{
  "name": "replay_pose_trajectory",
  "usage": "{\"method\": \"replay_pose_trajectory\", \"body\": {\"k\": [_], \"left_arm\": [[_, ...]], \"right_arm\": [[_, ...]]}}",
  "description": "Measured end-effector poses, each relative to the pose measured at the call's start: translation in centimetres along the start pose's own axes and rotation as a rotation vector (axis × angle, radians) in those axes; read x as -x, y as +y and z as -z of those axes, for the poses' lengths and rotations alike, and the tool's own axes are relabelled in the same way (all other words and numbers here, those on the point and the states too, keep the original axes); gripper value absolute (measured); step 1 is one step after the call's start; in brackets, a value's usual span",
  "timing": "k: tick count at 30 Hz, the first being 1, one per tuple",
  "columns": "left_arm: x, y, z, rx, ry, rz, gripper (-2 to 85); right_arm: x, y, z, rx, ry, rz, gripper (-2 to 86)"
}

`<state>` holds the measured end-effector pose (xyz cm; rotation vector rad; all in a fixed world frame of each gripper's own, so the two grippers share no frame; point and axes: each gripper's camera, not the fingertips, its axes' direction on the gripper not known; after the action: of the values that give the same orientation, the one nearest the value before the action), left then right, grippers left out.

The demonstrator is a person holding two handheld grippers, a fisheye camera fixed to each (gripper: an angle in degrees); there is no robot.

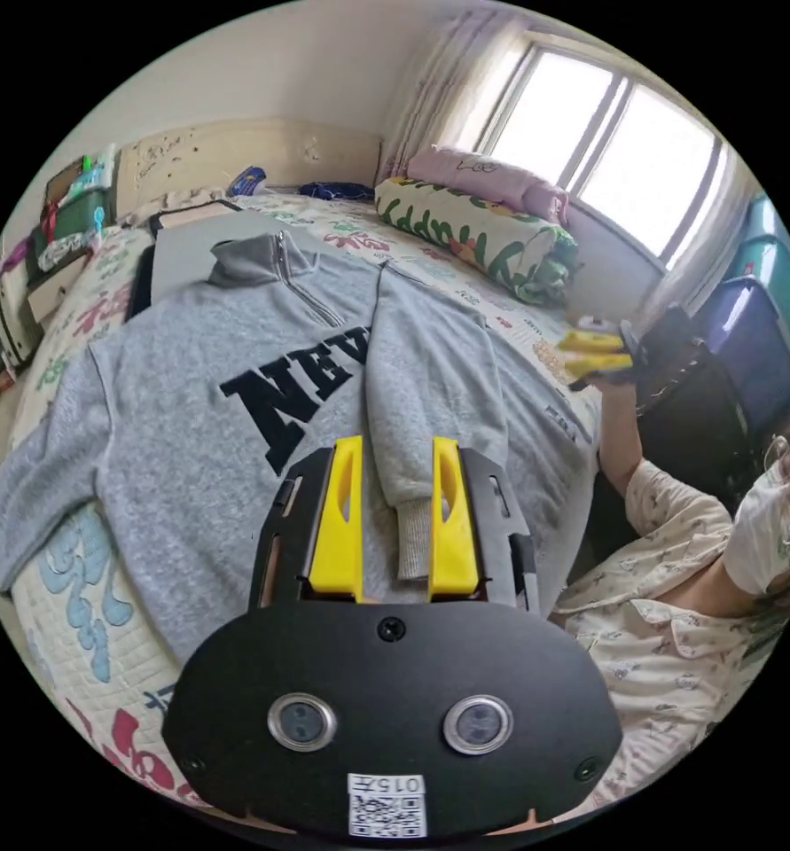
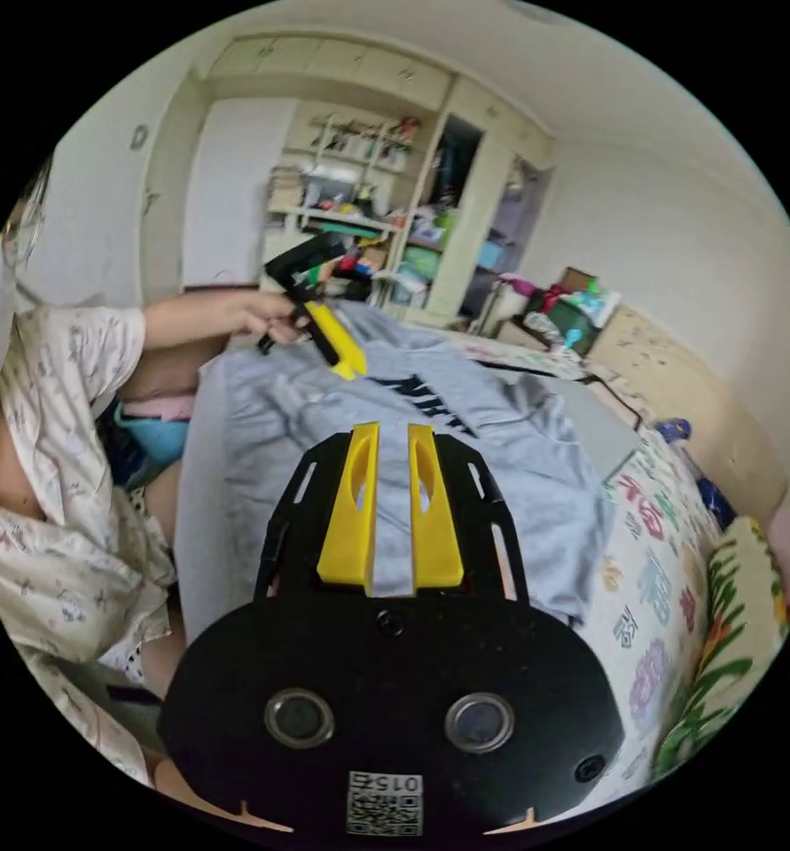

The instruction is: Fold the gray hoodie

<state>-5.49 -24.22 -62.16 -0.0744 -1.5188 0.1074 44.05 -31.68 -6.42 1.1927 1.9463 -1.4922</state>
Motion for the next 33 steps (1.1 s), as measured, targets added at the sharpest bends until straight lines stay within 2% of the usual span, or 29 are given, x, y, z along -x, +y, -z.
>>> {"method": "replay_pose_trajectory", "body": {"k": [3,6,8,12,15,19,23,26,29,30,31,33], "left_arm": [[1.5,-1.4,0.4,0.085,0.08,0.081,12.6],[1.4,-2.3,2.3,0.103,0.083,0.052,10.0],[1.3,-3.2,3.6,0.117,0.152,0.032,6.7],[-0.2,-5.3,7.7,0.119,0.061,-0.013,2.4],[-1.7,-6.6,11.5,0.098,-0.007,-0.076,1.5],[-1.1,-8.5,13.7,0.139,-0.022,-0.074,1.5],[-0.1,-9.6,15.4,0.147,-0.013,-0.08,2.9],[1.6,-10.8,18.5,0.114,0.046,-0.049,7.9],[5.5,-10.7,27.2,-0.168,0.06,0.065,9.3],[7.8,-9.5,31.5,-0.344,0.032,0.15,10.0],[10.6,-7.7,35.6,-0.513,-0.039,0.281,11.0],[14.8,-4.1,40.7,-0.721,-0.202,0.519,15.3]], "right_arm": [[6.3,-0.7,-5.7,0.201,-0.012,0.13,10.6],[8.8,0.5,-8.2,0.202,-0.02,0.118,11.0],[9.3,1.5,-9.8,0.222,0.024,0.104,10.0],[9.0,3.8,-11.8,0.274,0.066,0.078,2.5],[8.4,5.7,-11.3,0.262,-0.004,0.055,0.9],[7.4,8.3,-12.3,0.268,-0.037,0.017,0.4],[8.3,9.9,-14.1,0.315,0.014,0.07,0.7],[8.0,11.4,-14.8,0.314,0.015,0.077,1.1],[7.2,13.0,-15.4,0.312,-0.008,0.066,1.4],[7.1,13.5,-15.7,0.313,-0.004,0.068,1.6],[7.1,14.0,-16.0,0.313,0.005,0.075,1.7],[7.1,14.8,-16.5,0.314,0.019,0.085,2.0]]}}
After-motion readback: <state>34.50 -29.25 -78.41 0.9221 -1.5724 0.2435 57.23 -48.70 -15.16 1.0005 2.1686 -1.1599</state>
